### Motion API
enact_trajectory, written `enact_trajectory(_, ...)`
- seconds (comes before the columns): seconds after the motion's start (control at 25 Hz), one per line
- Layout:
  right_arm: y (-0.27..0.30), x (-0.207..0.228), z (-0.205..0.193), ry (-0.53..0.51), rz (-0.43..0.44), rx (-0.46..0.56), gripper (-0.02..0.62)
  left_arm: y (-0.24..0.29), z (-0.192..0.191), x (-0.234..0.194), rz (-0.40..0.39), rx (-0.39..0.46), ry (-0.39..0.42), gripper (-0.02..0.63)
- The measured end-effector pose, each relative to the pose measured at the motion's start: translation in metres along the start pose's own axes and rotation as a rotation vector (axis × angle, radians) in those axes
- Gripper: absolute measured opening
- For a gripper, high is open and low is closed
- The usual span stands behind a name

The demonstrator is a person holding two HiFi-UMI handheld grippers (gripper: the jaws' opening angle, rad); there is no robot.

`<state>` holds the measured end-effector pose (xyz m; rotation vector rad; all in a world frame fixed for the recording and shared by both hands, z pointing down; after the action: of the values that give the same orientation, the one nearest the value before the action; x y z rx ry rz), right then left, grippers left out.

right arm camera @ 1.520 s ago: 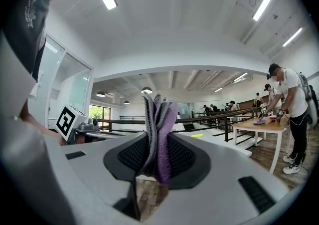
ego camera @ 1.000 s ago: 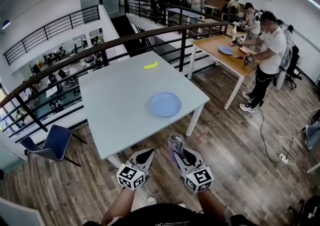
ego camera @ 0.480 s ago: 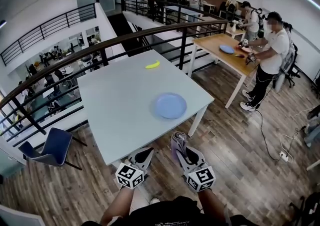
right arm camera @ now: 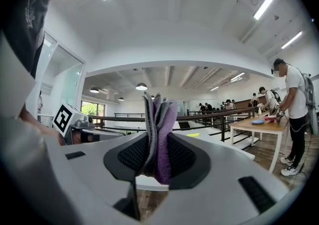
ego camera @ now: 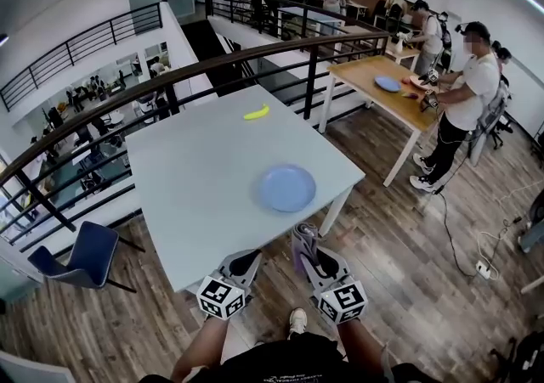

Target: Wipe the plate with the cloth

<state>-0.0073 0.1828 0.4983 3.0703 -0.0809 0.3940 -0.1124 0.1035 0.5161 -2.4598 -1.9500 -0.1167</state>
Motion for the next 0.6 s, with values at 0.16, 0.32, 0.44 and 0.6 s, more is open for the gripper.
enact_trajectory(0.16,0.022,0.011,0.000,-0.004,0.017,0.001,0.117,0.014,-0.001,-0.020,0.018,0.001,0.012,0.012)
enact_trajectory(0.32,0.037,0.026,0.001,-0.004,0.035,-0.007,0.117,0.028,-0.001,-0.033,0.045,-0.002,0.016,0.012)
enact_trajectory(0.44,0.041,0.048,0.004,0.000,0.049,-0.010,0.117,0.048,-0.004,-0.033,0.060,-0.012,0.014,0.012)
enact_trajectory(0.6,0.050,0.069,0.008,0.007,0.062,-0.014,0.117,0.069,-0.006,-0.036,0.073,-0.027,0.012,0.012)
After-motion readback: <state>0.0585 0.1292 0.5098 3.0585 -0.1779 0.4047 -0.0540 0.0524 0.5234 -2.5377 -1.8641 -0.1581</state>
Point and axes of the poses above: the fingertips, and each gripper's own axes: y forward along the fingers, x to its right, z out of its top, the point moved 1 cm from there along -y, backward along the fingers, and after that the axes turned 12 degrees about y, right-handed, at the moved point
